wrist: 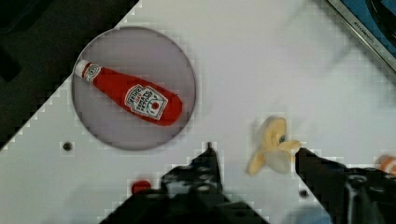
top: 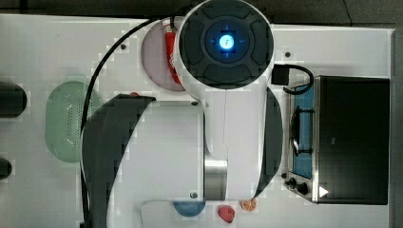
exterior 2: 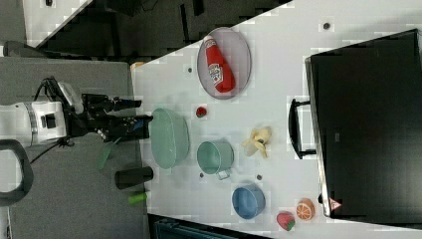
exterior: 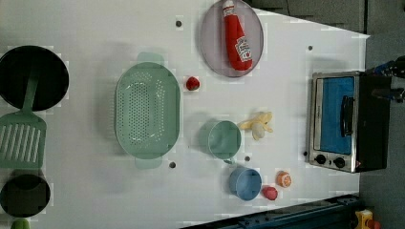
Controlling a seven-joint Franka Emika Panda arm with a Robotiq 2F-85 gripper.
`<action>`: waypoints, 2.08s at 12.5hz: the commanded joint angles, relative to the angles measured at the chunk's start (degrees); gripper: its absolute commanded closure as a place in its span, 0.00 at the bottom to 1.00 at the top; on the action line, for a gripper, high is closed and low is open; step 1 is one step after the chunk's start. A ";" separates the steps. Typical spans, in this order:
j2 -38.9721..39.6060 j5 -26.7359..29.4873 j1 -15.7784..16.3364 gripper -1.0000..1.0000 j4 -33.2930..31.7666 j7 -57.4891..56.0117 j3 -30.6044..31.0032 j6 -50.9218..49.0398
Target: Pick banana from table and place on oven.
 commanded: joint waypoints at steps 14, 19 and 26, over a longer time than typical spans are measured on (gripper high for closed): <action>-12.25 -0.57 -2.39 0.00 -29.12 3.29 -0.01 14.50; -1.24 -0.57 -2.39 0.00 -35.01 3.31 -0.02 31.37; 13.85 -0.56 -2.43 0.00 -39.52 3.55 -0.07 49.41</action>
